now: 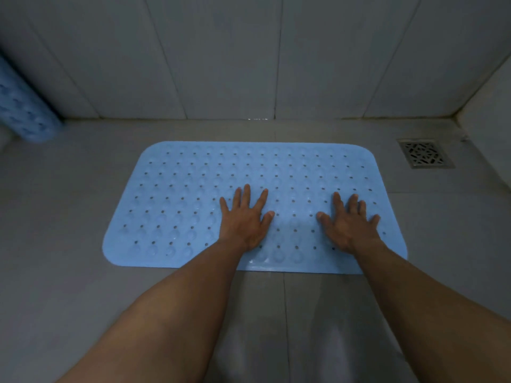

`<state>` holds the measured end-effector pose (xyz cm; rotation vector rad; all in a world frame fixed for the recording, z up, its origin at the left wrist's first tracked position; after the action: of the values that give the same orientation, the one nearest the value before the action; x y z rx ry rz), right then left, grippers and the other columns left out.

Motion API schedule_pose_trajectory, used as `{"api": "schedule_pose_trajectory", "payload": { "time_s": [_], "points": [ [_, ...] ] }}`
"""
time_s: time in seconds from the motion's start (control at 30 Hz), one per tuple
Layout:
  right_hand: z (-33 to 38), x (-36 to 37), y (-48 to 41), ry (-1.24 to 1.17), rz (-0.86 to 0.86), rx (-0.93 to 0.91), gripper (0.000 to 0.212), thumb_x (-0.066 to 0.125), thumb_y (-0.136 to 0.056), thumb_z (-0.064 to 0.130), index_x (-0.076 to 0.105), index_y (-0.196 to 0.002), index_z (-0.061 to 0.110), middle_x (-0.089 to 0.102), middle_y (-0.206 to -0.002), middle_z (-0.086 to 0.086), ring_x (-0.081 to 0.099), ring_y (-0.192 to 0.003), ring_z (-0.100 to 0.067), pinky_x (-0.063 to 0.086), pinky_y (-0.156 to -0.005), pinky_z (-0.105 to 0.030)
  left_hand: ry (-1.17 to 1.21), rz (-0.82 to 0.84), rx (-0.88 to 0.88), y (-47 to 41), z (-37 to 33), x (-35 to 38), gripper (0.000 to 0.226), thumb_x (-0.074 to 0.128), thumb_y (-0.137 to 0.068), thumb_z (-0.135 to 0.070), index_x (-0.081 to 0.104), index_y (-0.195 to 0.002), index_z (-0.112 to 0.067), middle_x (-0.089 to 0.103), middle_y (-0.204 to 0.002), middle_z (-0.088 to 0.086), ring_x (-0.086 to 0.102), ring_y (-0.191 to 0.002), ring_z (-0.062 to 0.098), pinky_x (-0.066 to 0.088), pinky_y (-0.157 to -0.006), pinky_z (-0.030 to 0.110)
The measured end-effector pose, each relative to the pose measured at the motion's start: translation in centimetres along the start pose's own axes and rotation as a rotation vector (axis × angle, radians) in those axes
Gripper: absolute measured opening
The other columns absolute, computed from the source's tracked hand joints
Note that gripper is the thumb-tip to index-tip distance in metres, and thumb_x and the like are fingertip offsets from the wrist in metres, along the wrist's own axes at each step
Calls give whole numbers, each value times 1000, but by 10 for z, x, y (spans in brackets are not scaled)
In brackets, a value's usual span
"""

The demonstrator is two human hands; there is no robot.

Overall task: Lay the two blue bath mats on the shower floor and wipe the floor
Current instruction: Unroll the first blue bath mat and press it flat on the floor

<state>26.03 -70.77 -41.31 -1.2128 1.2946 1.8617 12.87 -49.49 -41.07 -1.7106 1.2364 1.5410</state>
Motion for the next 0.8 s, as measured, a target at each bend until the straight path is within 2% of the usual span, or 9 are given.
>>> {"api": "schedule_pose_trajectory", "payload": {
  "time_s": [0.1, 0.3, 0.47, 0.57, 0.67, 0.8],
  "points": [
    [42, 1, -5, 24, 25, -54, 77, 24, -97, 68, -5, -159, 31, -17, -165, -11, -9, -152, -32, -1, -118, -62, 33, -37, -107, 1, 40, -10, 62, 18, -103, -55, 5, -159, -32, 3, -167, 8, 3, -153, 28, 2, -121, 57],
    [144, -2, -20, 61, -24, -221, 75, 22, -98, 67, -2, -159, 30, -14, -166, -10, -8, -152, -32, -1, -118, -63, 37, -161, -195, -16, 124, -52, 60, 24, -103, -51, 20, -158, -27, 18, -164, 10, 16, -150, 30, 12, -120, 55],
    [242, -8, -57, 8, -89, -337, 73, 22, -99, 65, 3, -159, 28, -11, -166, -7, -8, -153, -29, -1, -117, -65, 26, -178, -188, -66, 207, -83, 62, 24, -103, -52, 15, -159, -25, 9, -166, 11, 4, -153, 29, 5, -121, 54],
    [284, -10, -89, 8, -119, -339, 72, 19, -99, 65, 4, -159, 30, -11, -167, -4, -10, -152, -28, -4, -116, -66, 14, -132, -134, -99, 229, -83, 62, 22, -103, -55, 8, -159, -32, 1, -167, 10, -3, -153, 30, -1, -121, 57],
    [318, -1, -106, 47, -168, -376, 68, 14, -99, 64, 3, -159, 33, -10, -167, -2, -11, -152, -28, -5, -116, -67, -9, -60, -144, -111, 241, -65, 63, 14, -98, -66, -2, -155, -47, -9, -167, 4, -12, -152, 30, -6, -118, 63],
    [330, 13, -115, 63, -216, -344, 66, 10, -99, 63, -4, -158, 37, -8, -167, -2, -10, -152, -27, -5, -116, -66, -14, -92, -202, -109, 249, -55, 67, 7, -90, -78, -3, -151, -55, -7, -167, 0, -12, -152, 29, -7, -116, 65]
  ]
}}
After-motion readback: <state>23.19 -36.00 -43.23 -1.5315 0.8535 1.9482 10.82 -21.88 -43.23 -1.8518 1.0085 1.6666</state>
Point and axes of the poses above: each hand's wrist, its own y-axis away from the middle knuckle, its own x-axis out of the palm, z = x × y, the point moved 8 cm from there along -y, towards the middle knuckle
